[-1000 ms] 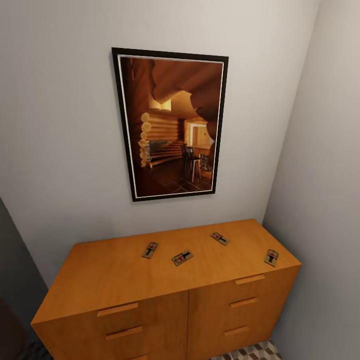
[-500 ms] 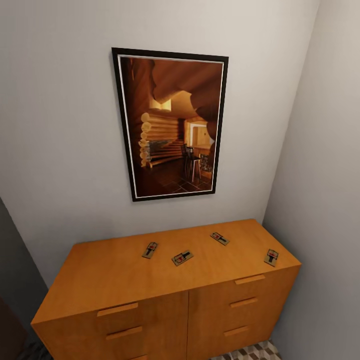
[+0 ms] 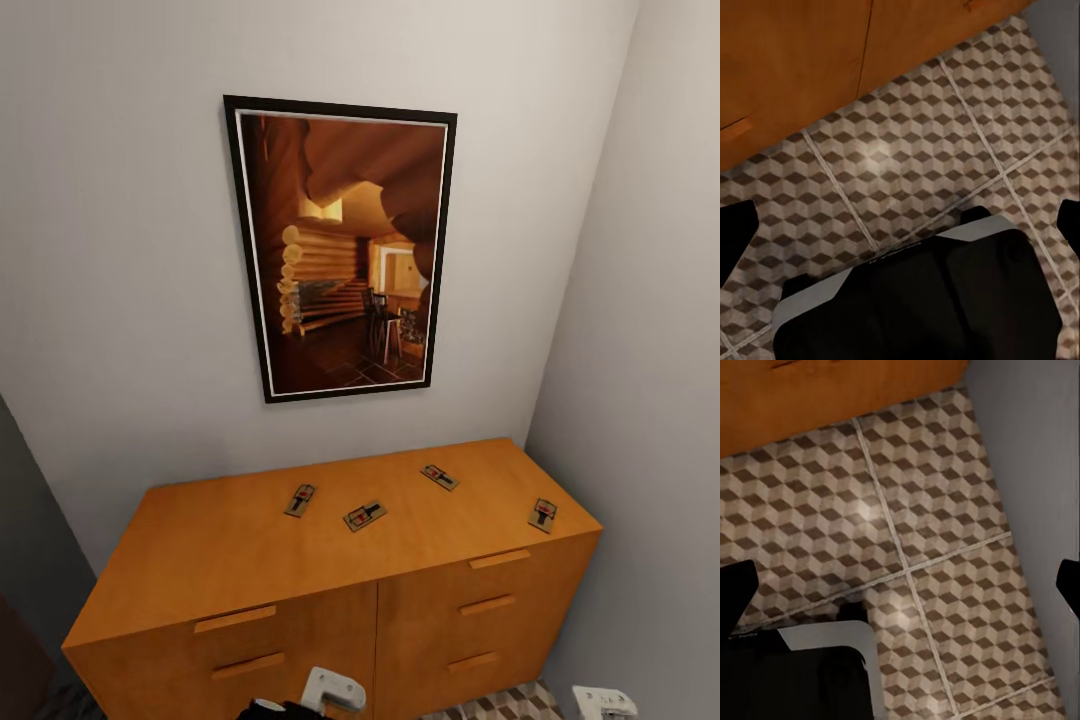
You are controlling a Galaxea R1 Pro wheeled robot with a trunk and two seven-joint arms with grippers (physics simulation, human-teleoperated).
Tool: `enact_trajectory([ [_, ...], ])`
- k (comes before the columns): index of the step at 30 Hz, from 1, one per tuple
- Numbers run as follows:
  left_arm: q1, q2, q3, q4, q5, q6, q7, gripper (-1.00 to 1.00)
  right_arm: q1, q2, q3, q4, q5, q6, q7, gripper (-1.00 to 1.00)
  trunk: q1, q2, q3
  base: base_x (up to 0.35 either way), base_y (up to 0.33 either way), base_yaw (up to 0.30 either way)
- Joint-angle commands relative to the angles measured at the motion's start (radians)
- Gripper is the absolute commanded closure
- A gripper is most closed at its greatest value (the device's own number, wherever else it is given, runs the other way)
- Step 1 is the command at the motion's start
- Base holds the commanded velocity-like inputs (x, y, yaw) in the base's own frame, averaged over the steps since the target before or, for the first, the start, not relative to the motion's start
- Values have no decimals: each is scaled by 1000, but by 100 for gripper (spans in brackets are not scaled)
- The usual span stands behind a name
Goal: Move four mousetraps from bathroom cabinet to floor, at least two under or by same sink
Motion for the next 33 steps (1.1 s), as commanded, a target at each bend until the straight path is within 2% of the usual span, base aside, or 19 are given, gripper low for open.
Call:
enact_trajectory([
  [1,-6,0,-4,-18,3,25,-9,-100,-1,-4,-2,-17,-2,16,0,-100,0,-1,-1,0,0,0],
  [4,-43,0,-14,-55,38,77,-15,-100,-6,-11,-5,-62,-1,51,-2,-100,0,-1,-1,0,0,0],
  [9,-147,0,-26,-85,121,120,-19,-100,-38,-18,-7,-124,0,118,-5,-100,0,-1,-1,0,0,0],
  [10,-194,0,-28,-90,160,128,-19,-100,-62,-20,-7,-136,1,145,-6,-100,0,-1,-1,0,0,0],
  [11,-218,0,-29,-91,180,131,-19,-100,-75,-20,-7,-141,2,157,-6,-100,0,-1,-1,0,0,0],
  [12,-270,0,-30,-94,221,137,-19,-100,-104,-21,-8,-146,3,179,-7,-100,0,-1,-1,0,0,0],
  [13,-298,0,-31,-94,241,139,-19,-100,-119,-21,-8,-148,3,189,-7,-100,0,-1,-1,0,0,0],
  [14,-355,0,-31,-94,276,143,-19,-100,-151,-21,-8,-150,4,206,-9,-100,0,-1,-1,0,0,0],
  [15,-385,0,-31,-94,291,144,-19,-100,-168,-21,-8,-151,5,215,-9,-100,0,-1,-1,0,0,0],
  [16,-459,0,-32,-86,315,146,-19,-100,-217,-21,-8,-153,6,239,-13,-100,0,-1,-1,0,0,0],
  [17,-497,0,-32,-80,325,147,-19,-100,-245,-22,-8,-153,7,254,-16,-100,0,-1,-1,0,0,0],
  [18,-573,0,-32,-59,339,148,-19,-100,-304,-22,-8,-151,8,283,-23,-100,0,-1,-1,0,0,0],
  [20,-649,0,-31,-25,348,149,-19,-100,-368,-21,-7,-142,10,289,-31,-100,0,-1,-1,0,0,0],
  [23,-762,0,-27,60,358,149,-20,-100,-466,-21,-6,-112,14,289,-43,-100,0,-1,-1,0,0,0],
  [27,-919,0,-23,250,367,144,-22,-100,-603,-20,-5,-31,17,289,-63,-100,0,-1,-1,0,0,0],
  [32,-1117,0,-20,574,372,114,-25,-100,-799,-16,-3,167,19,289,-102,-100,0,-1,-1,0,0,0],
  [33,-1188,0,-19,705,373,70,-25,-100,-880,-14,-2,274,20,288,-120,-100,0,-1,-1,0,0,0],
])
